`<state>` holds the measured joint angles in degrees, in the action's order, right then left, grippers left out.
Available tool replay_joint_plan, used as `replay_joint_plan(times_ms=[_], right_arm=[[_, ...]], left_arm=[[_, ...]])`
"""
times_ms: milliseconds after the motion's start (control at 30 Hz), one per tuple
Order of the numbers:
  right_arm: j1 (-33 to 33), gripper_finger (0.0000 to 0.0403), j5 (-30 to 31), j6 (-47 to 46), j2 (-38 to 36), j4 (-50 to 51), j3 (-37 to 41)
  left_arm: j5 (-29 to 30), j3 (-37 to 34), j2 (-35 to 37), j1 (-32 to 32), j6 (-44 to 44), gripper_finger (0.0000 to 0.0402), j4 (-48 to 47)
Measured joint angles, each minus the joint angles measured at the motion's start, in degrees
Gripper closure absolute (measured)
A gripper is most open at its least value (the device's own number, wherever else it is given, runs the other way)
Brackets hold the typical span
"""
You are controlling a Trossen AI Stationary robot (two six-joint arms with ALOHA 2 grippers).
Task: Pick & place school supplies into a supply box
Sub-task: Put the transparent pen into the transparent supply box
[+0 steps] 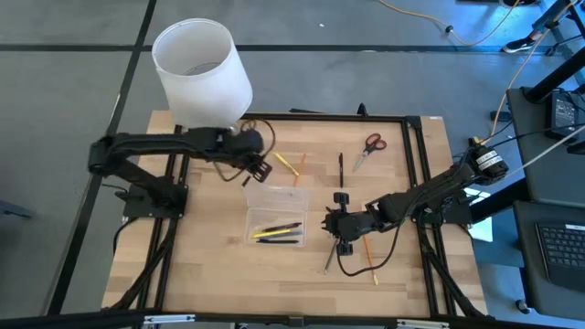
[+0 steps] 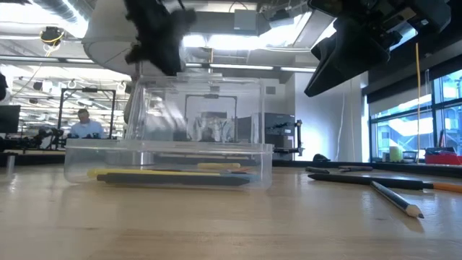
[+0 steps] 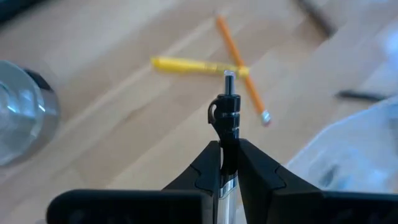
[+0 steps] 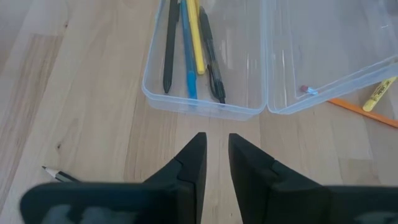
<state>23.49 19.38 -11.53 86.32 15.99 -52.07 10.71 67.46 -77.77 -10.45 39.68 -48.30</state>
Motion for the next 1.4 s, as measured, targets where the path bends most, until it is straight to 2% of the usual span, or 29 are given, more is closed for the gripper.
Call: replay_joint_plan(times_ms=[300,400,500,600,767,1033,1133,1400], right_arm=[[-0.01,0.0331,0.04,0.0,0.0,0.0,0.0],[0.0,0.0331,0.06,0.0,0.0,-0.01,0.0],[0.0,0.0331,0.07,0.0,0.0,0.0,0.0],[0.0,0.0331,0.07,0.0,0.0,0.0,0.0],[-0.02,0.0331,0.07,-0.06,0.0,0.0,0.0],[-0.02,0.0331,0.06,-0.11,0.0,0.08,0.0],[-0.01,0.0331,0.06,-0.17,0.0,0.09,0.0],[0.0,0.0331,0.05,-0.09,0.0,0.09,0.0]], left_arm=[[6.35,0.11,12.86,6.99,-1.33,0.0373,3.18],[5.09,0.11,13.8,11.11,-5.05,0.0373,8.9],[3.24,0.19,13.34,16.04,-13.79,0.0373,15.86],[2.16,0.22,11.2,20.77,-20.27,0.0373,21.69],[2.59,0.22,5.43,25.98,-21.2,0.0373,27.5],[2.59,0.22,-6.47,29.21,-14.11,0.0373,24.47],[0.73,0.22,-10.48,29.19,-11.62,0.0373,23.6],[0.2,0.22,-18.28,29.03,-11.47,0.0373,21.78]])
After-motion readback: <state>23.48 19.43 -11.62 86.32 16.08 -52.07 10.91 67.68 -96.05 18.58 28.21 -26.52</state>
